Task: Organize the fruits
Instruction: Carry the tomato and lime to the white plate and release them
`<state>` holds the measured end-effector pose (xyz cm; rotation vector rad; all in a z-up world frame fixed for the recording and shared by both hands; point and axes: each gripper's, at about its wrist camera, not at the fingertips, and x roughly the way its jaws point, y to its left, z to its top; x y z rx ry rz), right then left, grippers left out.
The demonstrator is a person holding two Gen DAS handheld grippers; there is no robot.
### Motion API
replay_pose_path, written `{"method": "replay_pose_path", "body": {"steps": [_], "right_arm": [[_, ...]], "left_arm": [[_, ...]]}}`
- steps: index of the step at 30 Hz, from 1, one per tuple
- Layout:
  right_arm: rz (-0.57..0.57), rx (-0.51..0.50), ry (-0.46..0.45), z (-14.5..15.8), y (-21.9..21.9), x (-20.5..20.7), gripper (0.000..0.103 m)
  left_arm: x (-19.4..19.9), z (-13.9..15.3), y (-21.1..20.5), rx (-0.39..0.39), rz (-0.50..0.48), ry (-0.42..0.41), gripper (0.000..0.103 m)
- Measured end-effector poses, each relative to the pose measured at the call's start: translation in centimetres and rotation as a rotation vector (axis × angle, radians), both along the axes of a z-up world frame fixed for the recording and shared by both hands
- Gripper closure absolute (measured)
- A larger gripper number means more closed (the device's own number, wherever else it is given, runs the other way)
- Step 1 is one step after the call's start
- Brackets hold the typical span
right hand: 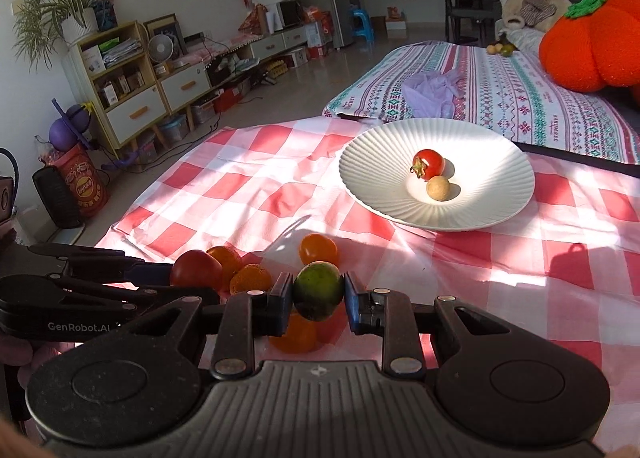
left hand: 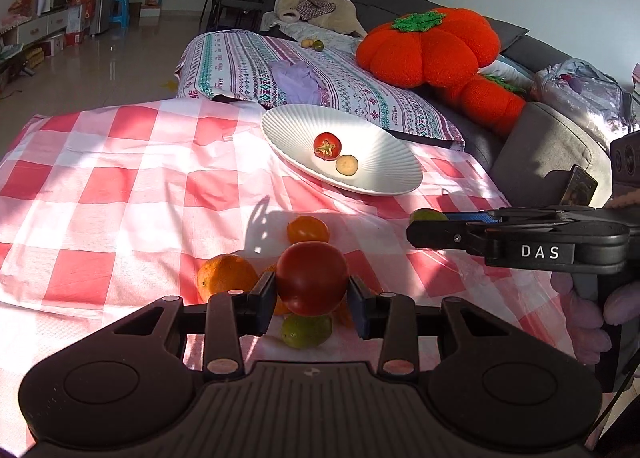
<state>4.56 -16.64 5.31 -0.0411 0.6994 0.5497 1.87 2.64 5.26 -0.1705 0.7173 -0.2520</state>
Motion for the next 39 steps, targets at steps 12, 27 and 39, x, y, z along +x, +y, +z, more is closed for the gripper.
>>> {"method": "replay_pose_path", "body": {"steps": [12, 27, 39], "right_arm": [[-0.174, 0.084, -0.003, 0.9, -4.1, 5.8, 0.078], [-0.236, 0.118, 0.005, 0.0, -5.5, 10.7, 0.078], [-0.201, -0.002, -0.016, -1.2, -4.6, 12.4, 0.078]], "left_arm": [[6.6, 1.2, -4.2, 0.004, -0.033, -0.016, 0.063], [14.8, -0.8, -7.4, 0.135, -0.007, 0.004, 0.063], [18.1, -2.3, -8.9, 0.188, 0.005, 0.016, 0.063]]}}
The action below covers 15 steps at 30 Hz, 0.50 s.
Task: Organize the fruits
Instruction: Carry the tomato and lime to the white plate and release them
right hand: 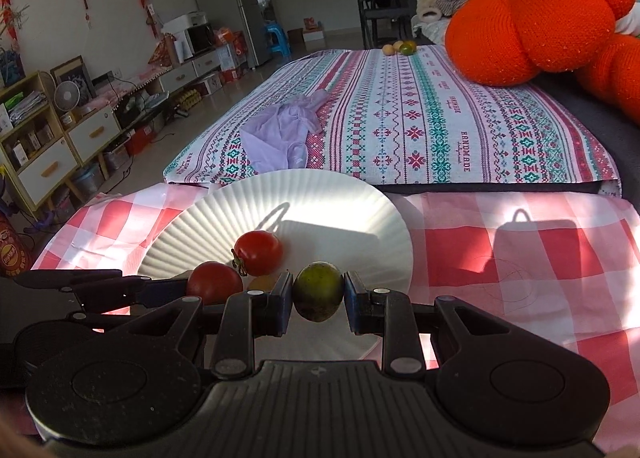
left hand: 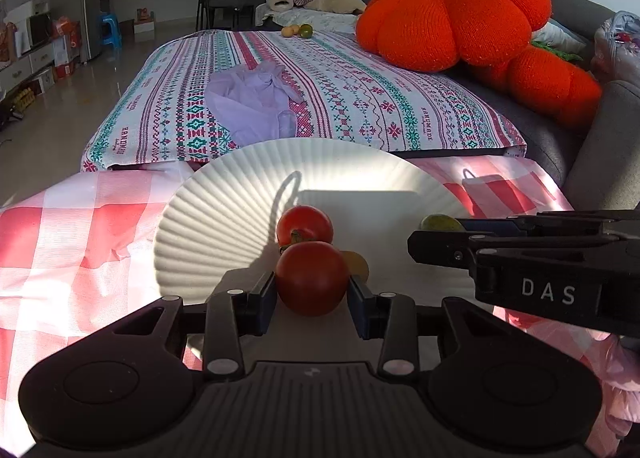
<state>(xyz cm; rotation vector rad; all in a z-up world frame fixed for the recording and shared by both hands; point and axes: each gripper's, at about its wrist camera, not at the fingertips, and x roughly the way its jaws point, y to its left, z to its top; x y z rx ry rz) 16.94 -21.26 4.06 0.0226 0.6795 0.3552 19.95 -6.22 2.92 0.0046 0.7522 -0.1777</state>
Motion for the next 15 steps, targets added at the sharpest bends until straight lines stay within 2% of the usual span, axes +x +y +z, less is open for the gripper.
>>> {"method": "replay_pose_path", "body": {"steps": [8, 9, 11, 13, 15], "right_arm": [[-0.019, 0.005, 0.013, -0.4, -0.5, 0.4, 0.077], [-0.020, 0.014, 0.014, -0.3, -0.7, 0.3, 0.074], [-0.022, 0.024, 0.014, 0.0, -0.8, 0.1, 0.070], [-0.030, 0.030, 0.004, 0.4, -1.0, -0.3, 0.055], [-0.041, 0.034, 0.000, 0.8, -1.2, -0.7, 0.047]], "left_arm": [[0.4, -0.3, -0.3, 0.003, -0.003, -0.005, 0.060], [0.2, -0.2, -0.2, -0.002, -0.003, -0.004, 0.058], [-0.2, 0.1, -0.1, -0.007, -0.006, -0.008, 0.049], [-0.9, 0.6, 0.1, -0.002, -0.009, -0.018, 0.044], [-1.6, 1.2, 0.3, 0.003, -0.007, -0.022, 0.036]]}}
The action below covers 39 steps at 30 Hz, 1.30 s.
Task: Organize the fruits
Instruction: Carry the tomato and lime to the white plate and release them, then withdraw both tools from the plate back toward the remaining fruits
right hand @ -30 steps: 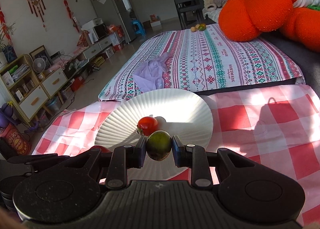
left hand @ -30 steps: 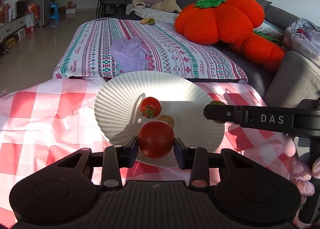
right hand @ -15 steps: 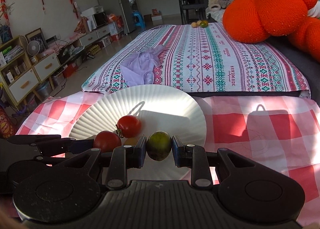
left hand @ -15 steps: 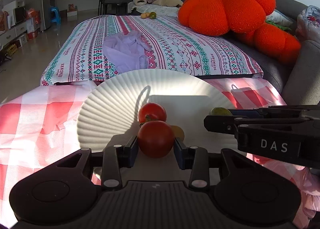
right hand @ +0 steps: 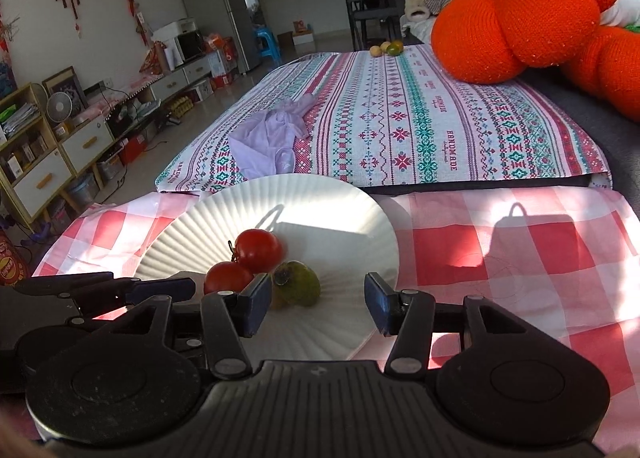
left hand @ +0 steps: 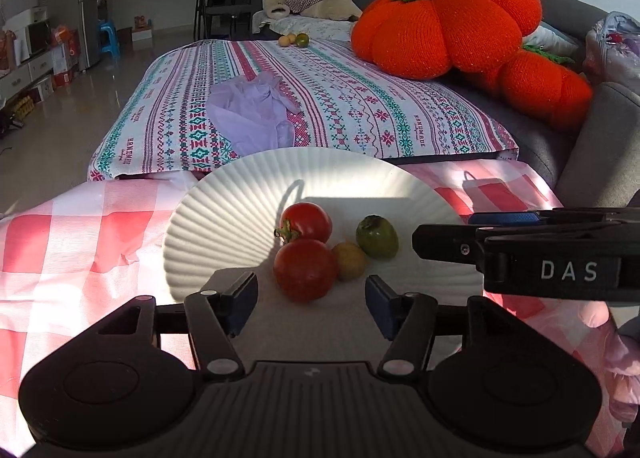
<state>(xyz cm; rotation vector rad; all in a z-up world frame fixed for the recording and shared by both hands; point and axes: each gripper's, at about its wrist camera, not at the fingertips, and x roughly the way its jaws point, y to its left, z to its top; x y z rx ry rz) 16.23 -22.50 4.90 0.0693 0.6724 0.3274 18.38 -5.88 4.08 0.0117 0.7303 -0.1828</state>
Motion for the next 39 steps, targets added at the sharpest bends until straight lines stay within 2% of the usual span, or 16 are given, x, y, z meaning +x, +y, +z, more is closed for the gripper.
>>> {"method": "replay_pose_path", "body": {"steps": [2, 6, 8, 12, 14, 21, 26, 29, 32, 34, 39], "right_arm": [[-0.011, 0.000, 0.006, 0.4, -0.2, -0.4, 0.046], [-0.040, -0.003, 0.010, 1.2, -0.5, -1.4, 0.033], [-0.039, -0.004, 0.016, 1.4, -0.3, -2.0, 0.031], [-0.033, -0.026, 0.023, 1.6, 0.7, -3.0, 0.023], [-0.018, -0.032, 0.024, 1.8, 1.4, -3.6, 0.019], [0.018, -0.089, 0.038, 2.0, 3.7, -6.1, 0.005], [0.019, -0.080, 0.076, 1.4, 4.3, -8.3, 0.003], [0.031, -0.058, 0.055, 1.2, 4.4, -9.5, 0.003], [0.043, -0.049, 0.006, 1.1, 4.3, -10.2, 0.002], [0.039, -0.040, -0.010, 0.7, 4.1, -10.5, 0.000], [0.056, -0.071, -0.044, 0.0, 3.9, -11.0, 0.000]], "left_arm": [[-1.0, 0.9, 0.5, 0.006, 0.008, -0.012, 0.023], [-3.1, 2.4, 1.4, 0.005, 0.004, -0.029, 0.016], [-4.1, 2.8, 1.9, 0.006, 0.003, -0.027, 0.010], [-5.9, 3.3, 2.9, 0.001, 0.002, -0.016, 0.007], [-6.9, 3.4, 3.3, 0.002, 0.004, -0.010, 0.002], [-9.9, 3.1, 5.0, 0.001, 0.010, 0.032, 0.001], [-11.8, 2.4, 6.6, -0.020, 0.046, 0.093, 0.001], [-13.1, 2.2, 7.6, -0.021, 0.058, 0.058, 0.001], [-13.4, 2.0, 7.8, -0.004, 0.066, 0.056, 0.001], [-13.8, 2.1, 8.2, -0.024, 0.056, 0.045, 0.001], [-14.4, 1.8, 8.7, -0.007, 0.043, 0.005, 0.001]]}}
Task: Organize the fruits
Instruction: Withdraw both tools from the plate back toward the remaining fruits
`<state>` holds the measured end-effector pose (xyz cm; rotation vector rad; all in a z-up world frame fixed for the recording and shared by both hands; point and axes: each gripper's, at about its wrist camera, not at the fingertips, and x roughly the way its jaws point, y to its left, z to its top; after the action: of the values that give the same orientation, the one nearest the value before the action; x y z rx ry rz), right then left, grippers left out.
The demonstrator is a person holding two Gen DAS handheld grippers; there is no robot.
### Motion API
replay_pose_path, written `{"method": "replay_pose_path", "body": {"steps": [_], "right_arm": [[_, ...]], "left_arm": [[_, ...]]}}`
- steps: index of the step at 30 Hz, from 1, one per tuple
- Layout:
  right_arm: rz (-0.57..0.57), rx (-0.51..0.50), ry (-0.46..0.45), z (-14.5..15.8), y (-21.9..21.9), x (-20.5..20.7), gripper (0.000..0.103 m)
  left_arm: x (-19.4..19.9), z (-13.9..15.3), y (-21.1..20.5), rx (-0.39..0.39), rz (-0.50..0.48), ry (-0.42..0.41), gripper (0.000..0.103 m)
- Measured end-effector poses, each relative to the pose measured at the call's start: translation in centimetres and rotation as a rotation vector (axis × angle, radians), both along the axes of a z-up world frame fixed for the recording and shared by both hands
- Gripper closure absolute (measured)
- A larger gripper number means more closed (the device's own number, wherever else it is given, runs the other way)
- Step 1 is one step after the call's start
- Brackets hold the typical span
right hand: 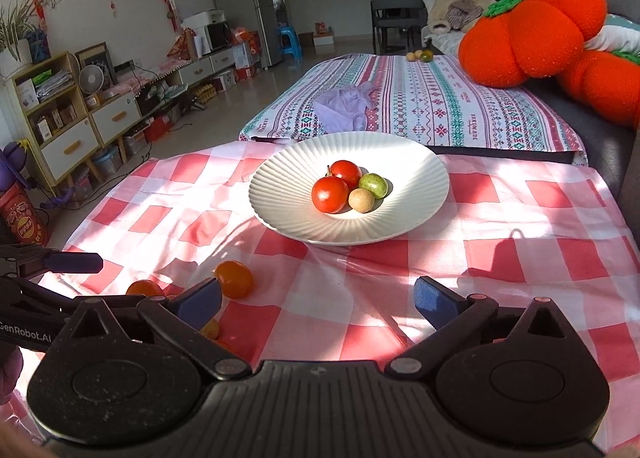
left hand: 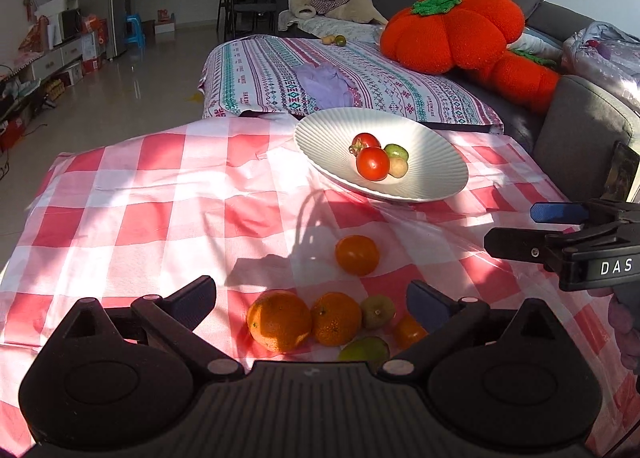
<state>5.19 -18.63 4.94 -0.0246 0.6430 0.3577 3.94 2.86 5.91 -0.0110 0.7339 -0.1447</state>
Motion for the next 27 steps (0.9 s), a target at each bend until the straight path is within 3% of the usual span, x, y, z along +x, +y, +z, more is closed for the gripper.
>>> {"method": "replay_pose_path", "body": {"steps": [5, 11, 15, 20, 23, 25, 27], "right_arm": [[0.044, 0.014, -0.017, -0.9, -0.2, -1.1, 0.000], [0.137, -0.072, -0.038, -2.6, 0.7, -2.9, 0.000], [0.200, -0.062, -0.019, -2.9, 1.1, -3.7, 0.001], [0.240, -0.090, -0.011, -3.4, 2.7, -3.7, 0.014], [0.263, -0.136, 0.014, -4.0, 3.8, -3.4, 0.028], [0.269, -0.158, 0.007, -4.4, 4.2, -3.3, 0.039], [0.279, -0.169, 0.008, -4.7, 4.7, -3.2, 0.041]], "left_arm": [[-0.7, -1.0, 0.6, -0.015, -0.018, -0.025, 0.001], [-1.7, -2.7, 0.6, 0.002, -0.034, -0.024, 0.001], [-2.1, -3.9, 0.4, 0.018, -0.053, -0.010, 0.005], [-2.6, -3.6, 0.7, 0.028, -0.062, -0.037, 0.016], [-2.4, -3.0, 1.4, 0.040, -0.043, -0.065, 0.022], [-2.0, -2.9, 1.9, 0.042, -0.032, -0.064, 0.032], [-1.7, -3.0, 2.4, 0.037, -0.020, -0.055, 0.036]]}}
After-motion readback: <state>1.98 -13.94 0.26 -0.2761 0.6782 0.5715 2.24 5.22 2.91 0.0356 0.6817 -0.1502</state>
